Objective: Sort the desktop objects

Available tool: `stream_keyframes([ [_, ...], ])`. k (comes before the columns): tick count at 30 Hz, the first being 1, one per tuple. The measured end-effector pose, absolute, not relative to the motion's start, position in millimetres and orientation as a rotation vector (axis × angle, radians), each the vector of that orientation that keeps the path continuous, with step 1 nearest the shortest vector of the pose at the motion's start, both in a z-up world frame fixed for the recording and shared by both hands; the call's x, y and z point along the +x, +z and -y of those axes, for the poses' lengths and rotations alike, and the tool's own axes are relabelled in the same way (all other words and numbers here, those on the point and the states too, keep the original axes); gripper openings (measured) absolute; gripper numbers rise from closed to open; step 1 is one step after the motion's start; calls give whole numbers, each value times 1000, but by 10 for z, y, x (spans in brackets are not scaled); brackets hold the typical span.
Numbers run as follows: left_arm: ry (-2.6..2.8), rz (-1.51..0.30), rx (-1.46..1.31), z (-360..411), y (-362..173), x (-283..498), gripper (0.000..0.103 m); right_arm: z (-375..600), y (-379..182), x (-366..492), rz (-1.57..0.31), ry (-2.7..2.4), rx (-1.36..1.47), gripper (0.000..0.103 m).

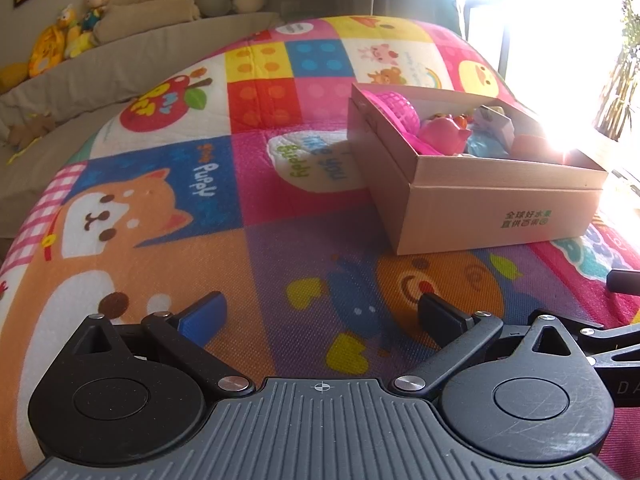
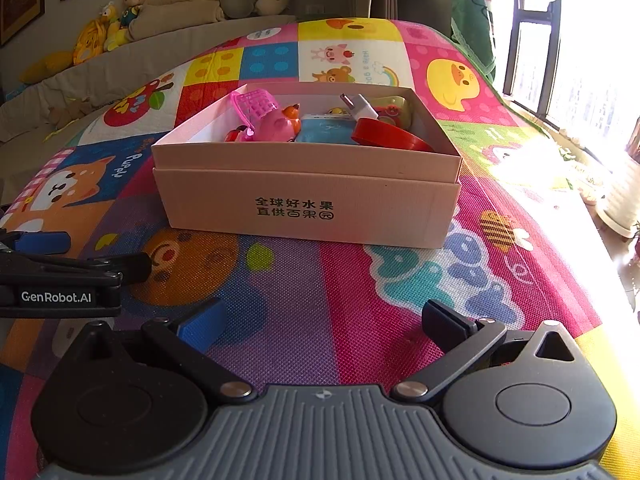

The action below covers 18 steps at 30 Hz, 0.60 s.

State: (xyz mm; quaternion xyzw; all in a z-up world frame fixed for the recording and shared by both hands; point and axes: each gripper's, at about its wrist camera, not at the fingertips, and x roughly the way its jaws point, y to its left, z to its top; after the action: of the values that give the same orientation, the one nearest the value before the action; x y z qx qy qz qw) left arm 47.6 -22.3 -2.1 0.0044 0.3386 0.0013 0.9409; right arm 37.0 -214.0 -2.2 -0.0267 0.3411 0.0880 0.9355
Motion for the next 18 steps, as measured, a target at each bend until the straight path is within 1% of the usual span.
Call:
stream_keyframes([
  [18,0,-689,4,215,-11,493,103,2142,-19,373,-698,180,-54,103],
])
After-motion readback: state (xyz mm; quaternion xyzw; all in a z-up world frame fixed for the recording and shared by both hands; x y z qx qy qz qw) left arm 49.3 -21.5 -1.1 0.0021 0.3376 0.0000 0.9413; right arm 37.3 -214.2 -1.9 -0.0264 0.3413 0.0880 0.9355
